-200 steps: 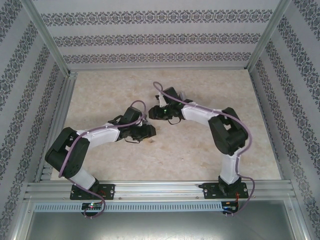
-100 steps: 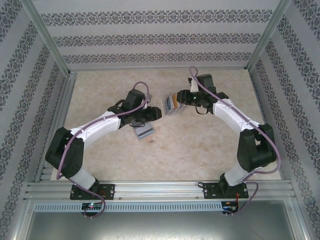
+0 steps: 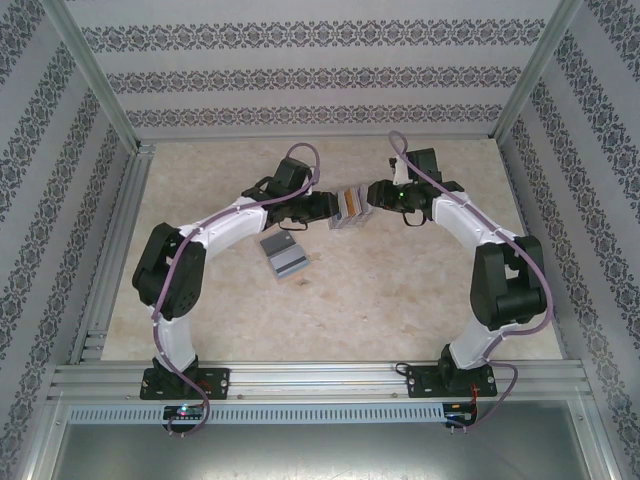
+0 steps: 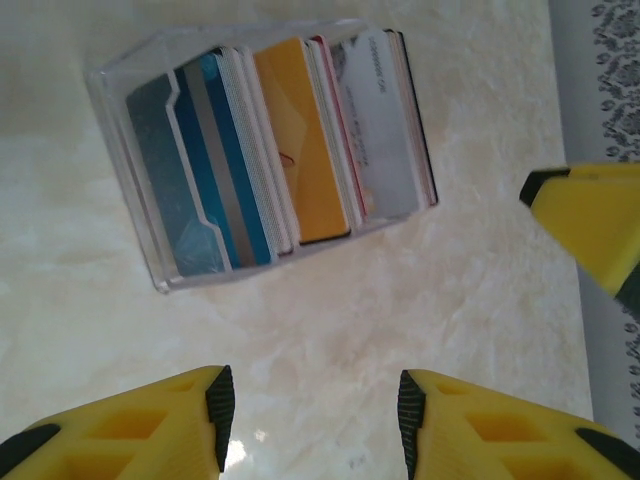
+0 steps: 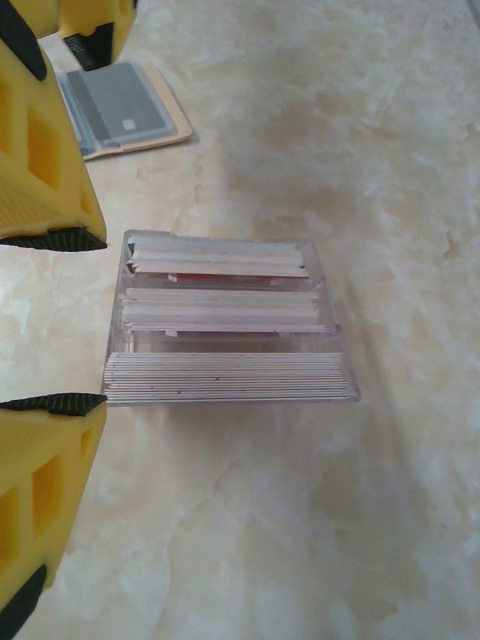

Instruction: Put the credit cards into the card holder

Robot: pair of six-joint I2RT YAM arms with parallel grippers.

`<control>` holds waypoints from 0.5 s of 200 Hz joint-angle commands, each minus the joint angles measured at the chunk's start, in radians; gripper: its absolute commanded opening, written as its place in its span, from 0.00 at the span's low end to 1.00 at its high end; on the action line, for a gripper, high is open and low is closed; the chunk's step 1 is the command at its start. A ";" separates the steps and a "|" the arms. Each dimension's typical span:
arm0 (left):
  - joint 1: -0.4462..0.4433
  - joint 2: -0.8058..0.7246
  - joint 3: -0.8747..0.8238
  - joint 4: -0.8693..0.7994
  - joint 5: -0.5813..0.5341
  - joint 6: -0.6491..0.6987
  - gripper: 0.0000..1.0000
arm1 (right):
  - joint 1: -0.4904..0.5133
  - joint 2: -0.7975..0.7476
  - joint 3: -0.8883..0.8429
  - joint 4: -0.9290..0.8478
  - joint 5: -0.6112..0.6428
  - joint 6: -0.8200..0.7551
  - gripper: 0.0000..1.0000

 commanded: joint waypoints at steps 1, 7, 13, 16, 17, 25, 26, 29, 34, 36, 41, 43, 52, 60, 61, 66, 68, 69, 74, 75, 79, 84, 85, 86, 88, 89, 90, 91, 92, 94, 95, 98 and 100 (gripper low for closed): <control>0.024 0.035 0.048 0.013 -0.046 0.011 0.49 | -0.007 0.035 0.068 0.001 -0.014 -0.028 0.44; 0.025 0.046 0.056 0.020 -0.046 0.007 0.49 | -0.009 0.045 0.081 -0.001 -0.017 -0.028 0.45; 0.027 0.058 0.072 0.017 -0.037 0.003 0.50 | -0.012 0.053 0.091 -0.001 -0.019 -0.027 0.45; 0.027 0.063 0.081 0.014 -0.035 0.004 0.49 | -0.013 0.057 0.095 0.002 -0.020 -0.025 0.45; 0.027 0.066 0.085 0.013 -0.034 0.005 0.49 | -0.013 0.059 0.097 0.002 -0.020 -0.025 0.45; 0.026 0.084 0.108 0.006 -0.034 0.006 0.50 | -0.019 0.071 0.111 0.003 -0.026 -0.024 0.45; 0.027 0.086 0.110 0.006 -0.035 0.006 0.49 | -0.019 0.073 0.112 0.003 -0.027 -0.023 0.45; 0.027 0.094 0.120 0.003 -0.035 0.006 0.49 | -0.019 0.079 0.118 0.000 -0.029 -0.024 0.45; 0.027 0.106 0.134 -0.002 -0.037 0.006 0.49 | -0.022 0.087 0.126 -0.001 -0.034 -0.024 0.45; 0.028 0.111 0.140 -0.002 -0.037 0.007 0.49 | -0.021 0.091 0.129 -0.001 -0.034 -0.025 0.45; 0.029 0.123 0.156 -0.004 -0.043 0.010 0.49 | -0.022 0.098 0.136 -0.002 -0.036 -0.025 0.45; 0.029 0.128 0.160 -0.005 -0.045 0.010 0.49 | -0.024 0.102 0.138 -0.003 -0.035 -0.025 0.45; 0.032 0.151 0.188 -0.010 -0.053 0.008 0.49 | -0.026 0.115 0.149 -0.007 -0.040 -0.026 0.45; 0.036 0.167 0.204 0.002 -0.054 0.000 0.49 | -0.027 0.125 0.154 -0.007 -0.046 -0.027 0.45; 0.036 0.168 0.205 0.005 -0.054 -0.001 0.49 | -0.028 0.125 0.155 -0.008 -0.047 -0.028 0.45; 0.038 0.173 0.209 0.020 -0.056 -0.008 0.49 | -0.027 0.130 0.157 -0.007 -0.050 -0.028 0.45; 0.038 0.174 0.211 0.025 -0.058 -0.011 0.49 | -0.028 0.132 0.157 -0.007 -0.052 -0.028 0.45; 0.039 0.176 0.211 0.027 -0.059 -0.014 0.49 | -0.029 0.133 0.158 -0.008 -0.053 -0.028 0.45; 0.040 0.180 0.217 0.036 -0.058 -0.022 0.49 | -0.029 0.137 0.159 -0.007 -0.055 -0.030 0.45; 0.041 0.181 0.218 0.038 -0.058 -0.023 0.49 | -0.030 0.138 0.158 -0.007 -0.055 -0.029 0.45; 0.040 0.185 0.224 0.041 -0.056 -0.024 0.49 | -0.030 0.140 0.156 -0.006 -0.056 -0.029 0.45; 0.041 0.188 0.232 0.039 -0.066 -0.024 0.49 | -0.033 0.143 0.154 -0.003 -0.056 -0.029 0.45; 0.041 0.189 0.234 0.038 -0.067 -0.024 0.49 | -0.032 0.144 0.153 -0.003 -0.057 -0.029 0.45; 0.041 0.190 0.235 0.038 -0.072 -0.024 0.49 | -0.033 0.144 0.152 -0.003 -0.056 -0.029 0.45; 0.040 0.191 0.238 0.035 -0.080 -0.023 0.49 | -0.032 0.145 0.150 -0.001 -0.056 -0.030 0.45; 0.041 0.191 0.239 0.033 -0.083 -0.023 0.49 | -0.033 0.145 0.149 0.000 -0.057 -0.030 0.45; 0.041 0.192 0.240 0.031 -0.085 -0.024 0.49 | -0.033 0.146 0.148 0.000 -0.056 -0.030 0.45; 0.041 0.193 0.241 0.030 -0.088 -0.025 0.49 | -0.032 0.147 0.147 0.001 -0.055 -0.029 0.45; 0.041 0.193 0.242 0.028 -0.090 -0.026 0.49 | -0.032 0.147 0.146 0.002 -0.055 -0.030 0.45; 0.041 0.194 0.244 0.027 -0.094 -0.029 0.49 | -0.032 0.149 0.144 0.003 -0.055 -0.030 0.45; 0.041 0.195 0.243 0.026 -0.095 -0.030 0.49 | -0.032 0.148 0.144 0.003 -0.054 -0.030 0.45; 0.041 0.196 0.243 0.026 -0.098 -0.033 0.49 | -0.032 0.151 0.140 0.005 -0.052 -0.029 0.45; 0.042 0.196 0.243 0.028 -0.098 -0.034 0.49 | -0.032 0.153 0.138 0.005 -0.050 -0.030 0.45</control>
